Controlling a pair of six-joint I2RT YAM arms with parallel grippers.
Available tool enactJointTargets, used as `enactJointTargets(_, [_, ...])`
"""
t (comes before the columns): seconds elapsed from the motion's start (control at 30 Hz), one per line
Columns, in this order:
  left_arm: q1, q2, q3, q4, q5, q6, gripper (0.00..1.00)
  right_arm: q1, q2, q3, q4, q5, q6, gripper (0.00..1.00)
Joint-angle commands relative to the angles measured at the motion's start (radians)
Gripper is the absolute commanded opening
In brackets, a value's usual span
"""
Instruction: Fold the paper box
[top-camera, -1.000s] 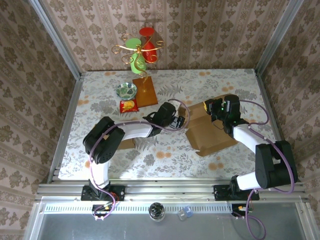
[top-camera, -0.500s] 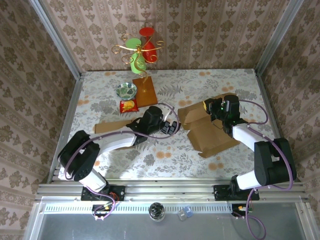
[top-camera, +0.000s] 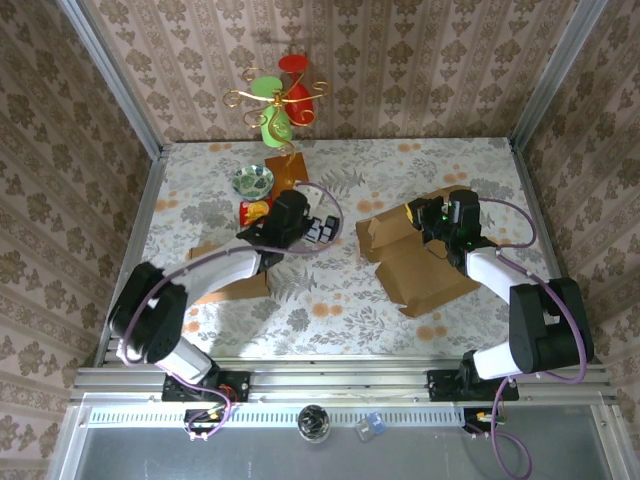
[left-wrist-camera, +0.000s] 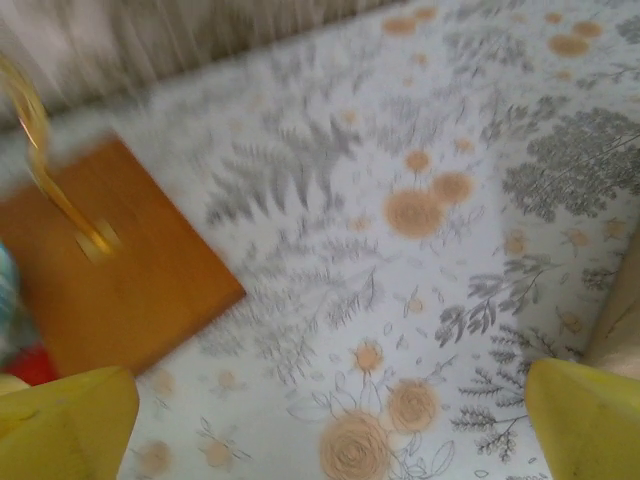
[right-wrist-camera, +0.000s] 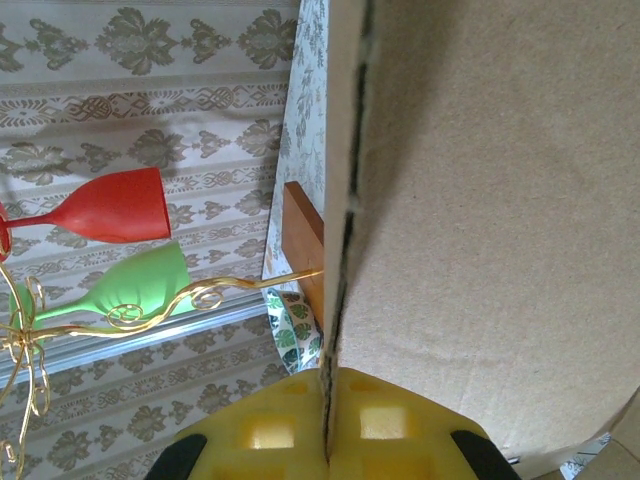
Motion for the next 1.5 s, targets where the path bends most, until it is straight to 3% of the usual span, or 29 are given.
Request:
enactJointTargets(0.0, [-0.114,-0.064,0.006,0.195,-0.431,0.251,1.0,-0.007,-0.026,0.004,-0.013,-0.016,-0.027,0.0])
enactJointTargets(0.03, [-0.098,-0.069,-0.02,0.233,-0.456,0.193,1.0,-0.007,-0.024,0.002,-0.008,-0.015,-0.024,0.0])
enactJointTargets(0.07, [-0.068,-0.094,-0.024,0.164,-0.337,0.138,1.0,-0.007,-0.021,0.002,-0.005,-0.015,-0.021,0.0])
enactJointTargets(0.13, [0.033,-0.141,-0.025,0.056,0.06,0.009,1.0,-0.007,-0.016,0.005,-0.003,-0.017,-0.021,0.0])
enactJointTargets(0.17, [0.062,-0.138,-0.02,0.032,0.131,-0.067,1.0,-0.006,-0.017,0.008,-0.003,-0.016,-0.022,0.0])
enactJointTargets(0.27, [0.062,-0.083,0.034,-0.145,0.151,-0.159,0.88,-0.007,-0.018,0.012,-0.006,-0.01,-0.024,0.0])
enactJointTargets(0.37, [0.044,-0.065,-0.106,0.024,0.234,-0.126,0.77,-0.007,-0.013,0.012,0.004,-0.01,-0.019,0.0])
enactJointTargets(0.43, [0.044,-0.032,-0.175,0.137,0.29,-0.105,0.76,-0.007,-0.012,0.006,0.011,-0.008,-0.019,0.0])
enactJointTargets(0.6, [0.063,0.117,-0.114,0.163,0.389,-0.081,0.67,-0.007,-0.004,-0.023,0.056,-0.006,-0.005,0.0])
enactJointTargets(0.8, [0.105,0.246,-0.108,0.373,0.532,-0.061,0.54,-0.007,0.018,-0.054,0.125,-0.016,0.001,0.0])
enactJointTargets(1.03, [0.088,0.315,-0.037,0.377,0.628,0.005,0.53,-0.008,0.079,-0.096,0.289,-0.036,0.044,0.0])
enactJointTargets(1.47, [0.071,0.393,0.06,0.329,0.735,0.074,0.52,-0.008,0.089,-0.092,0.264,-0.063,0.039,0.0])
